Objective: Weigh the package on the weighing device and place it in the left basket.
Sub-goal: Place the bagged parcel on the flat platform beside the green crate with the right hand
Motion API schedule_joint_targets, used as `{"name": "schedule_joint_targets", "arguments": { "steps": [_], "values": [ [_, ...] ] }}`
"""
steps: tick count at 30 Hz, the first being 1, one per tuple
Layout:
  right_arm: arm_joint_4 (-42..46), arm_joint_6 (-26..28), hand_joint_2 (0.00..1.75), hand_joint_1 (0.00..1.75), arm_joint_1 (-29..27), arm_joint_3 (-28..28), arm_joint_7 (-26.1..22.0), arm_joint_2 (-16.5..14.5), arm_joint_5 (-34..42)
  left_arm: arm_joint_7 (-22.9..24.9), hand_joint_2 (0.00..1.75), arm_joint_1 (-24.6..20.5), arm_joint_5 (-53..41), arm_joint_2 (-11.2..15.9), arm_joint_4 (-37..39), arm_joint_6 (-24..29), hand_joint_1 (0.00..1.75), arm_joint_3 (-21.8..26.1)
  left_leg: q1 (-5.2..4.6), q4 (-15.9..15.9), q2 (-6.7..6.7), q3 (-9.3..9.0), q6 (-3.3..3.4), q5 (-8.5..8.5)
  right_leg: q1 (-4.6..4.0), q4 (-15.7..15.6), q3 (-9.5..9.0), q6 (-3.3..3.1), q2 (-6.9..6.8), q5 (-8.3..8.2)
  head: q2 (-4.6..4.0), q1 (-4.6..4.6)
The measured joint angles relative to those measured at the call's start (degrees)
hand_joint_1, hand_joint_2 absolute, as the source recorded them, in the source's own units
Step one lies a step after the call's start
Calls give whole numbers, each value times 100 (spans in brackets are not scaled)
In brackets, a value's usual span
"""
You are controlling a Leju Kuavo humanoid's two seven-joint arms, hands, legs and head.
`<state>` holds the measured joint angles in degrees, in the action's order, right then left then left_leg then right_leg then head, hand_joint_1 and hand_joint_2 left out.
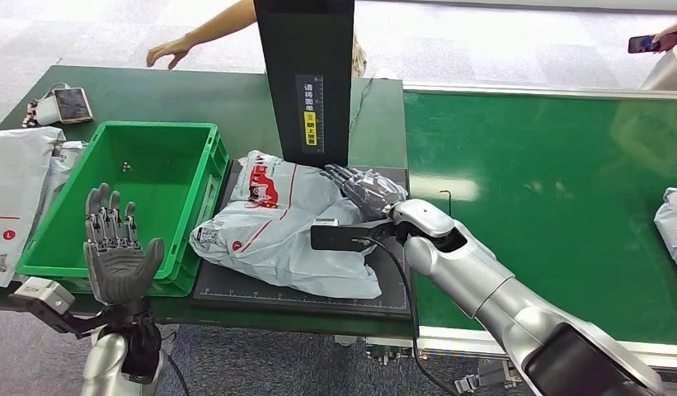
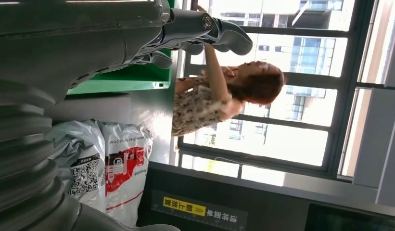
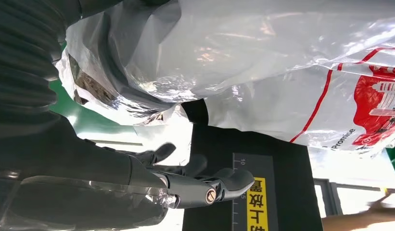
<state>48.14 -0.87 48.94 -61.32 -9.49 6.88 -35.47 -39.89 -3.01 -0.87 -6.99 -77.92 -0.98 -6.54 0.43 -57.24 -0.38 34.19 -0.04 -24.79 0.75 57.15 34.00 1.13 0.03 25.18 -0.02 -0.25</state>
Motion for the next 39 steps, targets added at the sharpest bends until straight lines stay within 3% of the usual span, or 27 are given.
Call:
{"name": "schedule_joint_targets", "arguments": {
  "steps": [4,7,12,18,25,30,34,39],
  "values": [
    [38,70,175,0,-56,93,-118,5,81,-4,175,1,0,6,1,-8,0,-16,0,0,0,0,0,0,0,0,0,0,0,0,0,1],
    [249,325,175,0,-227,339,-560,30,415,-18,175,-1,-1,12,2,-46,0,-33,0,0,0,1,0,0,1,0,0,0,0,0,0,0],
    [818,512,175,0,-615,1077,-1194,84,1296,-24,175,-23,12,40,8,-116,0,-76,0,0,0,3,1,-1,2,-2,2,1,-1,1,0,0],
    [1459,230,175,0,-1056,2093,-1634,116,2546,-24,175,-121,24,55,72,-121,0,-125,0,0,-1,3,2,-1,2,-2,1,1,-1,0,0,0],
    [2254,482,175,0,-1636,3328,-1793,-105,3672,43,175,-53,-282,95,17,-147,0,-227,0,0,-3,5,1,-2,1,-2,3,1,-3,2,0,0],
    [2793,409,175,0,-2116,4048,-1652,-325,3806,272,175,-203,-634,102,-2,-255,0,-503,0,1,-4,6,1,-2,2,-2,3,2,-3,2,0,1],
    [3147,426,175,0,-2456,4442,-1644,-486,3723,639,175,-257,-1369,107,-28,-212,0,-776,-1,1,-3,5,1,-2,2,-3,3,2,-3,2,0,1],
    [3475,396,175,0,-2816,4748,-1649,-718,3494,1169,175,-387,-3388,115,86,308,0,-1386,-1,1,-3,6,1,-3,3,-3,5,2,-2,2,0,1]
  ]
}}
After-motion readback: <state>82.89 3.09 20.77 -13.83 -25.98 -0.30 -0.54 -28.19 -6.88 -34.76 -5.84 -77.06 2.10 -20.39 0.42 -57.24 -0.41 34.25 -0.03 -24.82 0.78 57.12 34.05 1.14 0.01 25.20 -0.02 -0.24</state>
